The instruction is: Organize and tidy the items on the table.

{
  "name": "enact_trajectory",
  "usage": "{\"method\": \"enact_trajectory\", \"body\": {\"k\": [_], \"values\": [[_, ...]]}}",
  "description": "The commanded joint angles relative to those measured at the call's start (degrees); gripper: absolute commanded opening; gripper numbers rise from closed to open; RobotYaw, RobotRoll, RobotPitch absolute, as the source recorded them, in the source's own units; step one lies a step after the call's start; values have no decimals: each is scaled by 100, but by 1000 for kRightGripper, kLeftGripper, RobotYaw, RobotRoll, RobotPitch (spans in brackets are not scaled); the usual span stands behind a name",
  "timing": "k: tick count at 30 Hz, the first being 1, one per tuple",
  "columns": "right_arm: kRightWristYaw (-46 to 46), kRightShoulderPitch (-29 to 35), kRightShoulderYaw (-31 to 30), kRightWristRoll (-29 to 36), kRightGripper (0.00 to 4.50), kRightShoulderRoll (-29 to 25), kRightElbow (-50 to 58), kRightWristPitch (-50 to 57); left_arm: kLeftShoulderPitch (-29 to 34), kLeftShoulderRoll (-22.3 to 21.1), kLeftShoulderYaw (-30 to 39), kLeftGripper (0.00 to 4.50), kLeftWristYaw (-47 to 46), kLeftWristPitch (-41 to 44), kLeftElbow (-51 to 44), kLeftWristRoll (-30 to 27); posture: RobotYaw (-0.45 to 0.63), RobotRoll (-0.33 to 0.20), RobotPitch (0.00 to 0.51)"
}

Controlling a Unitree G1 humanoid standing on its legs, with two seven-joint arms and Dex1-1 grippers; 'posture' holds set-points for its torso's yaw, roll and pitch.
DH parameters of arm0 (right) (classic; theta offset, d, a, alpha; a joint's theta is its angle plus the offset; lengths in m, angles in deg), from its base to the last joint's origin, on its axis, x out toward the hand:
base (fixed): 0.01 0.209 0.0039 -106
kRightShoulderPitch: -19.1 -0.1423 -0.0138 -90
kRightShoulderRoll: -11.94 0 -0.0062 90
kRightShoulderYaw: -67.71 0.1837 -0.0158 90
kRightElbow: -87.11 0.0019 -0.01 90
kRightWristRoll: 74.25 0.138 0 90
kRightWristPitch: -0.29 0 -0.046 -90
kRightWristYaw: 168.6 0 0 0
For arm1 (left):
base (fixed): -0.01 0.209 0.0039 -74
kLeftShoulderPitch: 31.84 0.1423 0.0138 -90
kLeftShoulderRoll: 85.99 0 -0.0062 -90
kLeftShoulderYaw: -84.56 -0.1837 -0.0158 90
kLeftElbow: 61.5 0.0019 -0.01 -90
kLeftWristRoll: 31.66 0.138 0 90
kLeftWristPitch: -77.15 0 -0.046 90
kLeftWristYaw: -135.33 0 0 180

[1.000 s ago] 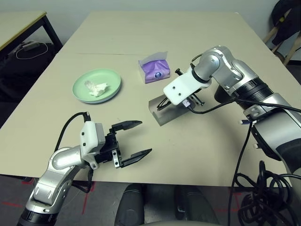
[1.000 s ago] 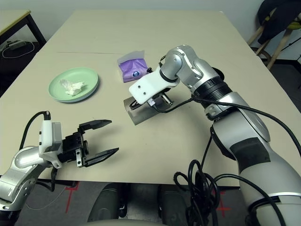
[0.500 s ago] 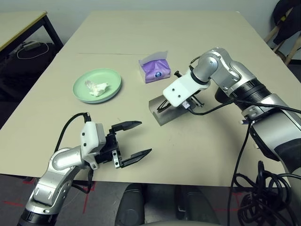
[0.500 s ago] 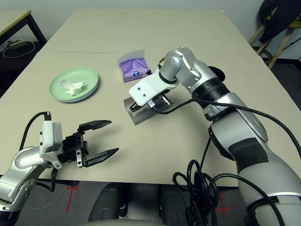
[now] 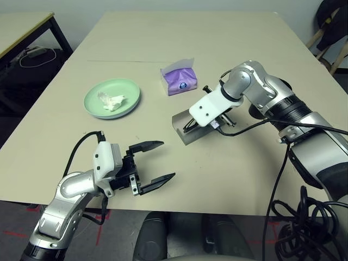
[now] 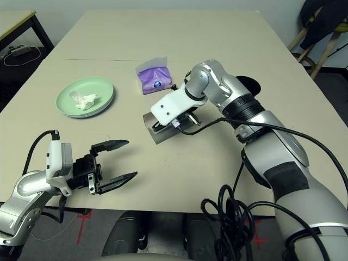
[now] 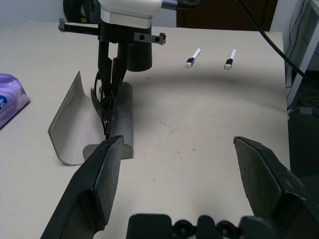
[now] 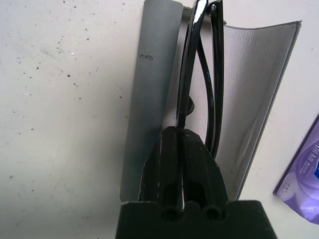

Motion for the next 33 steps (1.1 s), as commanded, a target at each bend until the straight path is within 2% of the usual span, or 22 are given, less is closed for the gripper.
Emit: {"method": "enact_trajectory", "body": {"k": [1,13,33], "values": [[-7,61,-83,-43,14,18,-33,25,62,19,-87,4500,15,-22,-123,53,242,0,140],[55,-14,-95,-10,14,43,-181,-34,140,60,-130,4500,-90,2,-250,85,266,0,145],[431,-1039,12,133,14,564,-1804,-267,302,49,-167,4500,-267,19,-433,98,293,0,164]]}}
